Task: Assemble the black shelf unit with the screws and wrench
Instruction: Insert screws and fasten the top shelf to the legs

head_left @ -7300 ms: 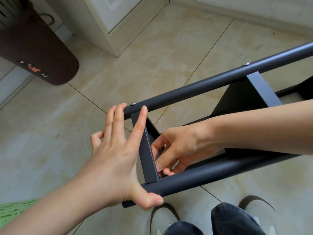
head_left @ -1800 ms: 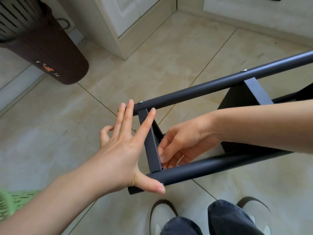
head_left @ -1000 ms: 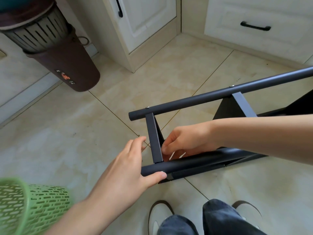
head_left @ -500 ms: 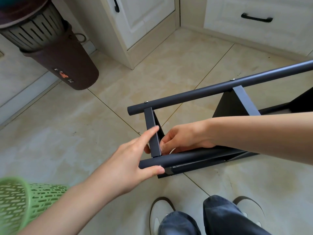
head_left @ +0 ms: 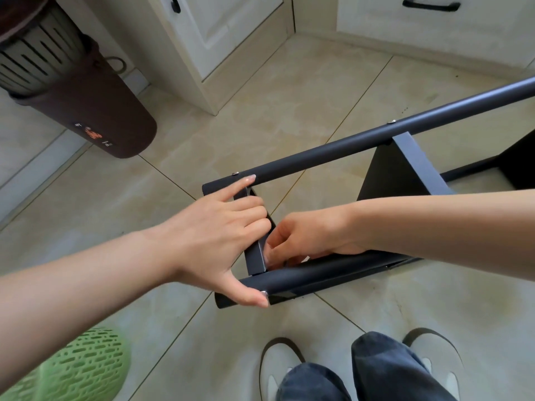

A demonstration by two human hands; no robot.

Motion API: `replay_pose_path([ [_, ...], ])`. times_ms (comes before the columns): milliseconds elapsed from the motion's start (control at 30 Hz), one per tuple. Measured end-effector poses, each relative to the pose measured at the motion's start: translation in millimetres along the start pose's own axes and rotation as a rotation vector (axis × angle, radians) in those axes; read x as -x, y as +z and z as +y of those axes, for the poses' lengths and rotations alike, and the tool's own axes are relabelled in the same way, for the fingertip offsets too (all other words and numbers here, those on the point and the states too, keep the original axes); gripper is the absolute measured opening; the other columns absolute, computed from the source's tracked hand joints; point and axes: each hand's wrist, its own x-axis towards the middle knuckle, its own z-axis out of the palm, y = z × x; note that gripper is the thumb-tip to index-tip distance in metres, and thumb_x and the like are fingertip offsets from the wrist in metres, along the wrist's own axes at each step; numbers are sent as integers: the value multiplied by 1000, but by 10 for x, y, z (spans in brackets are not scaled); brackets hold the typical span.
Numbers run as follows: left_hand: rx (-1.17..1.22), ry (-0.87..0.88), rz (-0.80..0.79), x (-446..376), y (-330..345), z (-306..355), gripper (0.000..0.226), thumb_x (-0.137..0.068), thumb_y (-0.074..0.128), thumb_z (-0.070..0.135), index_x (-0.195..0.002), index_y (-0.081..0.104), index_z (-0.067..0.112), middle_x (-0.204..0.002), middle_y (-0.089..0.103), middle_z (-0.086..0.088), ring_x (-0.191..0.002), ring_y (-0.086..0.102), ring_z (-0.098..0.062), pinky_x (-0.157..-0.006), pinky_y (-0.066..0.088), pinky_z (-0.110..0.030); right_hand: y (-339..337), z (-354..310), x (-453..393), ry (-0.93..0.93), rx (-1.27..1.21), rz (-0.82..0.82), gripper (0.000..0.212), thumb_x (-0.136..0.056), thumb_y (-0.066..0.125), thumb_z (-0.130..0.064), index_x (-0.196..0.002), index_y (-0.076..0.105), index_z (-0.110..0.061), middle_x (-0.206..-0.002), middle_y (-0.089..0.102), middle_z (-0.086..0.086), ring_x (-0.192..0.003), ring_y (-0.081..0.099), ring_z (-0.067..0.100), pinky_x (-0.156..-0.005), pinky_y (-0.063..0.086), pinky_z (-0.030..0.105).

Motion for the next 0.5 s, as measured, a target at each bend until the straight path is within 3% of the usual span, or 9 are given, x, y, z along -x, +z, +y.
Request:
replay_pose_path([
  [33,26,16,43,-26,26,-7,77,-74,40,90,-76,43,13,-77,42,4,-86,54,-26,-122,19,-49,1,3,-9,0,9,5,26,-95,62,-22,-70,66,-20,-54,61,-13,-43,51,-2,-41,37,10],
  [100,93,25,87,-54,74,-7,73,-71,47,87,-75,35,15,-75,32,5,-75,39,-23,-117,28,-48,7,17,-24,0,6,13,26,-95,62,-23,-69,66,-20,-52,60,-14,-42,51,-2,-40,37,9],
  [333,229,-14,95,-46,155,21,68,-62,56,79,-74,37,15,-79,28,4,-77,24,-21,-101,34,-44,10,53,-65,34,-108,-31,27,-96,61,-20,-70,66,-18,-54,63,-10,-45,55,2,-44,42,12],
  [500,226,-31,83,-41,159,35,68,-59,56,78,-73,34,15,-79,28,4,-78,24,-22,-91,26,-30,14,53,-72,64,-165,-57,23,-96,61,-19,-73,67,-15,-55,64,-8,-45,56,1,-45,44,12],
])
